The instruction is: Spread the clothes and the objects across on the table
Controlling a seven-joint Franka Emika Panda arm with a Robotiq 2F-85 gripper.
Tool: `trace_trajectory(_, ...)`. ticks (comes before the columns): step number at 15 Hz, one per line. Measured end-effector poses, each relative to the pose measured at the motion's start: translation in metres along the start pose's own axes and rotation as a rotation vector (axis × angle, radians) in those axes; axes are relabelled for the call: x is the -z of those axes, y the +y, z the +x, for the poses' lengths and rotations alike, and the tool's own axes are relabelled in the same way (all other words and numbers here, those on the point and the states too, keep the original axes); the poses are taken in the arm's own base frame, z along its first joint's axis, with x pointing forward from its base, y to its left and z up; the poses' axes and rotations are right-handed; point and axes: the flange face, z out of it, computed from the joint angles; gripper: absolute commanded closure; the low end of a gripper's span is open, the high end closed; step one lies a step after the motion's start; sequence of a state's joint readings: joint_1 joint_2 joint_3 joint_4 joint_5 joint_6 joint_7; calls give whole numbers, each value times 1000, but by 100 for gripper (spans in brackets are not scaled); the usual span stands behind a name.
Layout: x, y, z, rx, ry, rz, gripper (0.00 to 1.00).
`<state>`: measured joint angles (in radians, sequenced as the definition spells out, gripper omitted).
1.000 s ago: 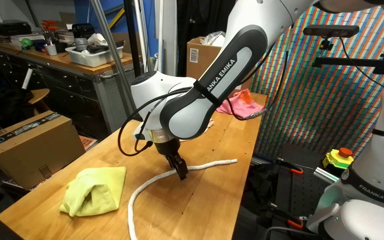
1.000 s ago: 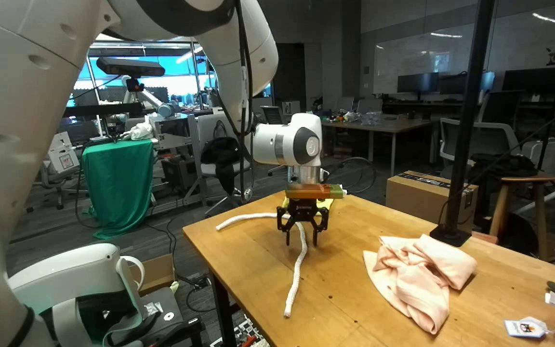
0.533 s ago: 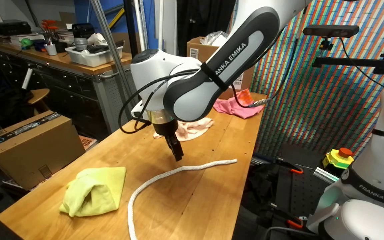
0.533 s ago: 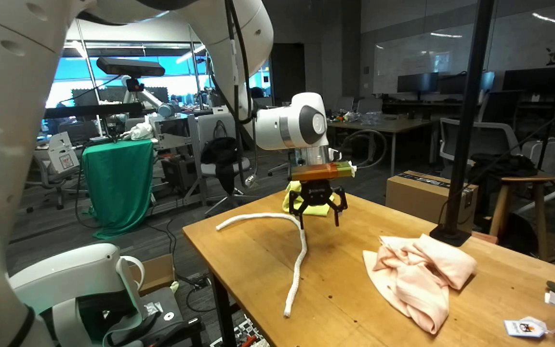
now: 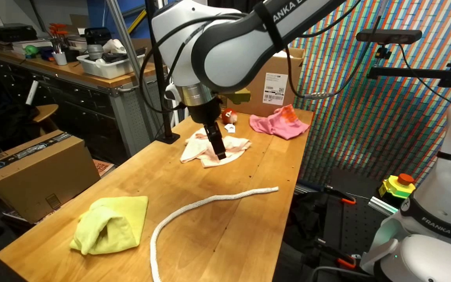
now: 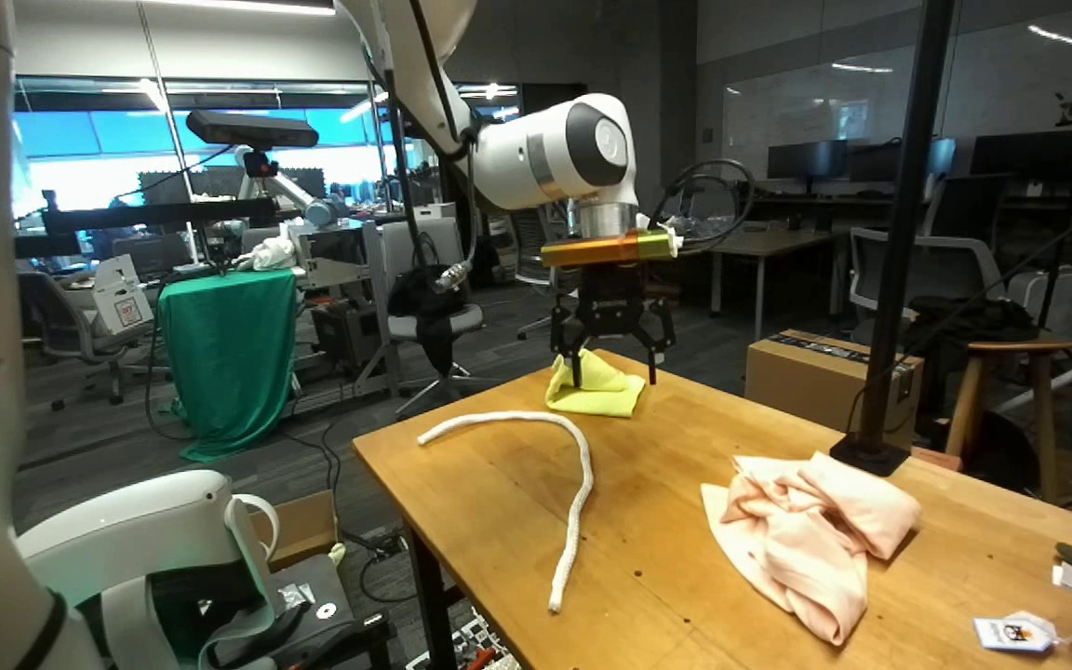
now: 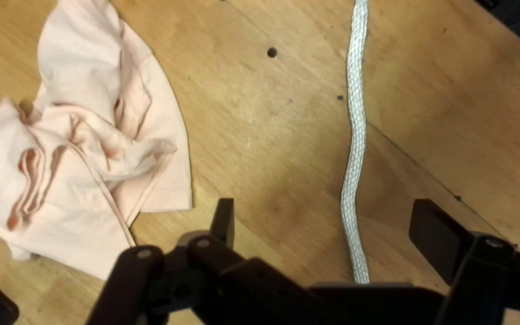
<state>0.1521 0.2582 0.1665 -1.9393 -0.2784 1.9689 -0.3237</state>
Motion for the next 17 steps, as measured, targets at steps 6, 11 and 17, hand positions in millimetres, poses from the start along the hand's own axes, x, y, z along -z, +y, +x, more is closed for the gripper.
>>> trace_trajectory(6,51,14,-67,-109,-14,44,0)
trace_trajectory(11,73,17,-122,-170,98,-1,0)
trace_trajectory(17,68,1,-187,-242,223,-31,0)
